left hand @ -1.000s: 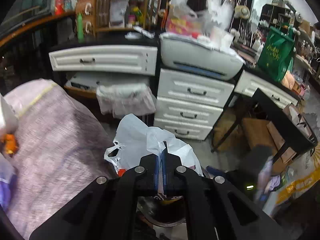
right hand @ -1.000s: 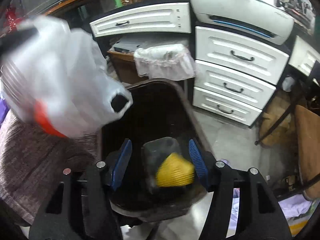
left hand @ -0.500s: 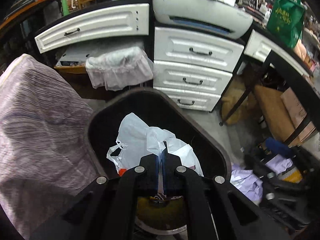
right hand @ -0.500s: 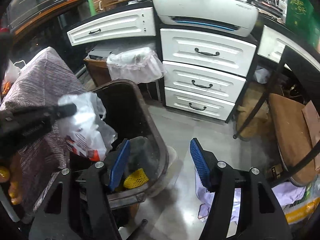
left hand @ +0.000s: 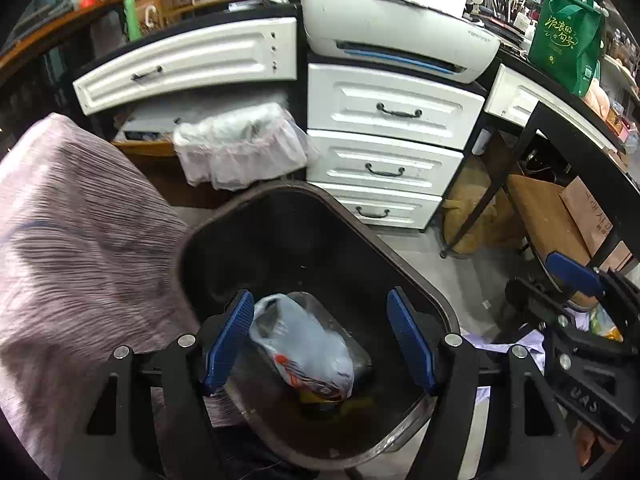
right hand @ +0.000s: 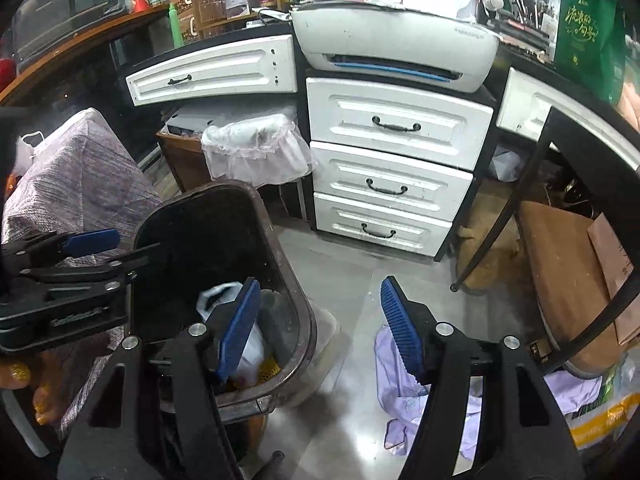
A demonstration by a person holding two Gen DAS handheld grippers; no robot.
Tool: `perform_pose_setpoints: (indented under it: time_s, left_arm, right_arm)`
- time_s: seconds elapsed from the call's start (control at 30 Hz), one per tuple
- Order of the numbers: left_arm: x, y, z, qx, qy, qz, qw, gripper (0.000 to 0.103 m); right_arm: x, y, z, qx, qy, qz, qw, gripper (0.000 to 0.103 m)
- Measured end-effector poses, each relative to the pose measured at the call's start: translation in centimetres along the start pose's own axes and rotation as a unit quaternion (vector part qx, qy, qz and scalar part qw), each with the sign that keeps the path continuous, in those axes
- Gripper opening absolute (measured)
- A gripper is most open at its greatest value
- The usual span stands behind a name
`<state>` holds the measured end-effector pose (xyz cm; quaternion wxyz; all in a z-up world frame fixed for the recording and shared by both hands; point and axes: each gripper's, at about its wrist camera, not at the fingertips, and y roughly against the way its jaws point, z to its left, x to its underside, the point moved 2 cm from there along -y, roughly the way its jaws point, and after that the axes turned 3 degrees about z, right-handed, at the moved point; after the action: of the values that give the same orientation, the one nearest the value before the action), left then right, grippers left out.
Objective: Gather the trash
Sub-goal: 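Carry both items to the black bin and open both grippers to drop them, then move both tools back over the table toward the purple bag and bottle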
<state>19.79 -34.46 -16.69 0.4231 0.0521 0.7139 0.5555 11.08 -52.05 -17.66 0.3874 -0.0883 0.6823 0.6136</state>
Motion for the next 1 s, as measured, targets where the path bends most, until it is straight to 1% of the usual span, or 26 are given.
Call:
perform_pose_setpoints:
  time_s: [0.07,0.1,0.17,0.3,0.37,0.5,0.6,0.7,0.8,0.87,1.0]
  left_arm:
    - [0.1,1.6,0.0,-0.004,-0.004,-0.020,0.9998,0.072]
    - [0.2,2.8,0.1,-0.007,-0.005,-0.034,0.9994,0.075]
    - [0.3,5.0,0.4,-0.011,-0.004,-0.056,0.9984,0.078]
    - [0.5,8.6,1.4,-0.022,0.006,-0.085,0.9961,0.083]
    - [0.6,10.3,2.0,-0.033,0.014,-0.098,0.9946,0.086]
    - [1.4,13.8,4.0,-0.040,0.029,-0.123,0.9912,0.093]
    - [2.1,15.6,5.5,-0.050,0.035,-0.130,0.9896,0.097]
    - [3.0,17.0,7.1,-0.065,0.037,-0.130,0.9887,0.097]
    - [4.1,18.5,9.3,-0.086,0.044,-0.128,0.9870,0.097]
    - [5.0,19.5,10.8,-0.098,0.055,-0.130,0.9851,0.097]
    - [7.0,22.0,14.1,-0.135,0.078,-0.136,0.9784,0.097]
  right_arm:
    - [-0.3,0.8,0.3,-0.001,0.005,-0.011,1.000,0.063]
    - [-0.5,1.3,0.5,-0.002,0.009,-0.017,1.000,0.064]
    - [-1.0,2.5,1.2,-0.002,0.018,-0.030,0.999,0.069]
    - [-1.7,4.7,2.6,-0.008,0.035,-0.054,0.998,0.071]
    - [-2.1,5.8,3.5,-0.012,0.045,-0.065,0.997,0.076]
    - [-2.4,8.1,5.9,-0.029,0.073,-0.085,0.993,0.082]
    - [-2.8,9.4,7.7,-0.043,0.090,-0.093,0.991,0.086]
    - [-2.9,10.8,10.0,-0.067,0.112,-0.100,0.986,0.089]
    - [-3.0,12.0,12.1,-0.090,0.130,-0.109,0.981,0.091]
    - [-3.2,12.7,13.8,-0.113,0.142,-0.112,0.977,0.094]
    - [-3.2,13.7,17.8,-0.153,0.171,-0.117,0.966,0.094]
